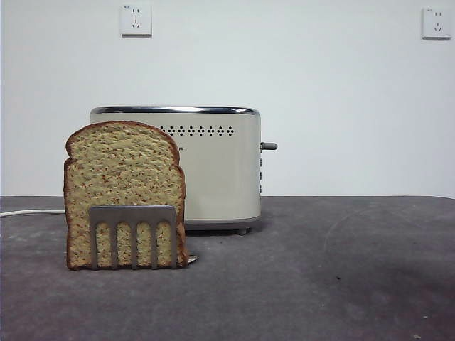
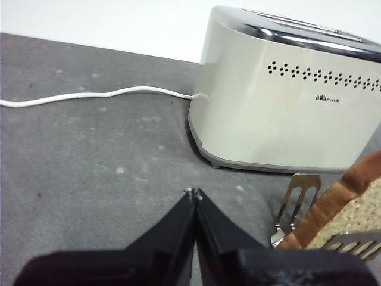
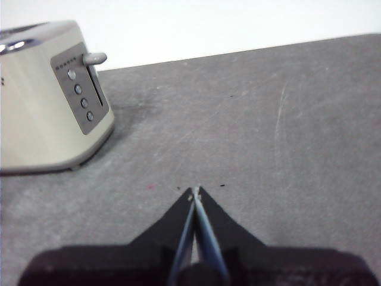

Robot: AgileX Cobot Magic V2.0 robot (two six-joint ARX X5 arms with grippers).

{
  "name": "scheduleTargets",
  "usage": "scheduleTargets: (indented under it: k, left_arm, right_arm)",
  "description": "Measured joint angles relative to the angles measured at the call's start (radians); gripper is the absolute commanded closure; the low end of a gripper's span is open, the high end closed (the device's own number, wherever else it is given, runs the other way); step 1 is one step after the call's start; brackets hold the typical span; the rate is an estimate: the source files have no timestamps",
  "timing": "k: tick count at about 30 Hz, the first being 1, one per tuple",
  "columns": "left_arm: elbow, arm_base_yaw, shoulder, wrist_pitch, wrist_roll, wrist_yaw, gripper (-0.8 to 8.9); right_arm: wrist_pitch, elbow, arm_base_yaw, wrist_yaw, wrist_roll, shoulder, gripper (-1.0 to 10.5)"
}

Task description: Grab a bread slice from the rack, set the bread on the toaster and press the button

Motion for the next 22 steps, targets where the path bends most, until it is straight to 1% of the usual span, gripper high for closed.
scheduleTargets:
  k: [5, 9, 12, 15, 19, 22]
  left_arm:
    - [0.0, 0.0, 0.0, 0.0, -0.051, 0.014, 8.2]
    - [0.002, 0.0, 0.0, 0.001, -0.077, 0.111, 8.21]
    - [0.026, 0.0, 0.0, -0.049, -0.085, 0.163, 8.21]
    - [0.083, 0.0, 0.001, -0.08, -0.1, 0.171, 8.21]
    - [0.183, 0.0, 0.001, -0.103, -0.108, 0.18, 8.21]
    - [0.254, 0.0, 0.016, -0.14, -0.11, 0.187, 8.21]
  right_arm:
    - [0.002, 0.0, 0.0, -0.001, 0.095, 0.0, 9.5]
    - [0.0, 0.002, 0.0, -0.003, 0.183, 0.0, 9.6]
    - [-0.008, 0.03, 0.0, -0.023, 0.245, 0.005, 9.6]
    - [-0.005, 0.082, 0.001, -0.033, 0.274, 0.027, 9.6]
    - [-0.005, 0.158, 0.001, -0.065, 0.288, 0.096, 9.6]
    - [-0.009, 0.226, 0.001, -0.118, 0.287, 0.169, 9.6]
